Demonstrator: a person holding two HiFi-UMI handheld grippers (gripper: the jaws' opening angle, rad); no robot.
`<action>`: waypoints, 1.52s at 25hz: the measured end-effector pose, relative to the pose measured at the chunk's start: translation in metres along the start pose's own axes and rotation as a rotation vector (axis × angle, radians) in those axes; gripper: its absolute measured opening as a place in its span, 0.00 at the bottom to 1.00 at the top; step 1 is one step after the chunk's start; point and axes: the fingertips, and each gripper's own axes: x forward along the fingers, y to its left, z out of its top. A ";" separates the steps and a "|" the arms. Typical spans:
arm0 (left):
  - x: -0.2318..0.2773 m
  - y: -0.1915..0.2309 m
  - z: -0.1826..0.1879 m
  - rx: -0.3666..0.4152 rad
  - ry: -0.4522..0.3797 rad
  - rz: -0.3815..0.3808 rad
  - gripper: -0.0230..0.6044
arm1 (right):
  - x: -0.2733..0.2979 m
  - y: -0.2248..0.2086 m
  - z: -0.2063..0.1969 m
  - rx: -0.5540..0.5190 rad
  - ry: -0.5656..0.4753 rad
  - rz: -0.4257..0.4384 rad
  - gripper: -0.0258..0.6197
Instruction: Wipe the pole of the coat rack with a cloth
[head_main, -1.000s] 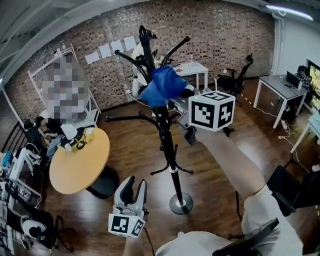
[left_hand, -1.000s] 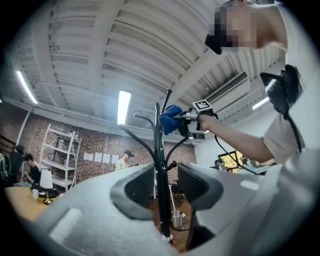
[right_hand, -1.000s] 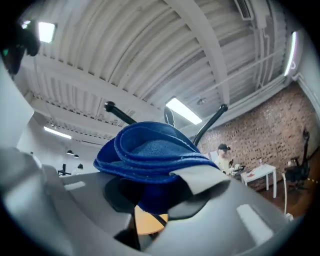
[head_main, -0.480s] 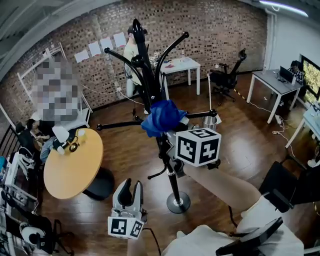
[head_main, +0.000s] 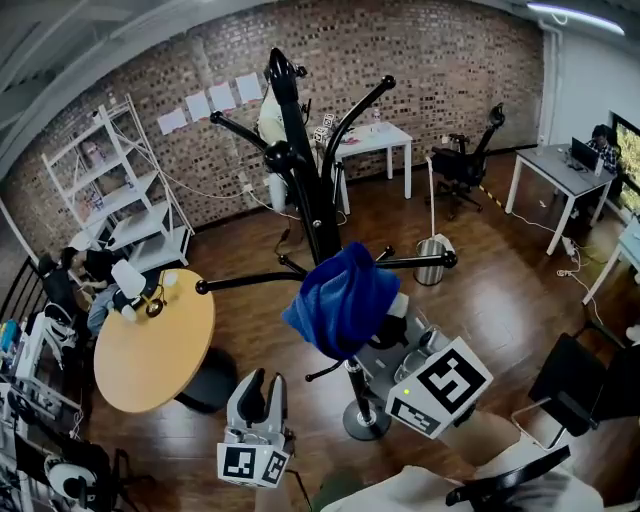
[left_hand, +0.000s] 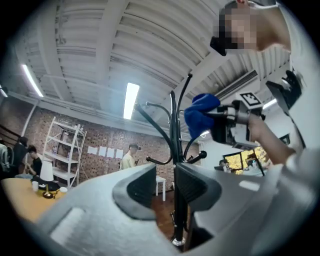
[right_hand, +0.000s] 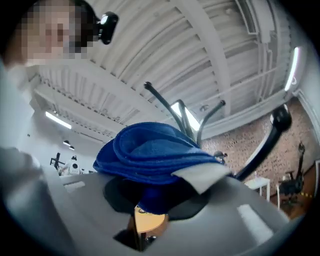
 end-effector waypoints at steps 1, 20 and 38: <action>0.005 0.006 0.002 0.000 -0.011 -0.021 0.23 | 0.001 0.011 0.008 -0.047 -0.014 0.010 0.20; 0.049 0.037 -0.017 -0.127 0.015 -0.599 0.23 | 0.106 -0.033 0.043 -0.324 0.122 -0.501 0.20; 0.051 0.035 -0.025 -0.189 0.010 -0.667 0.18 | 0.052 0.058 -0.050 -0.263 0.153 -0.414 0.20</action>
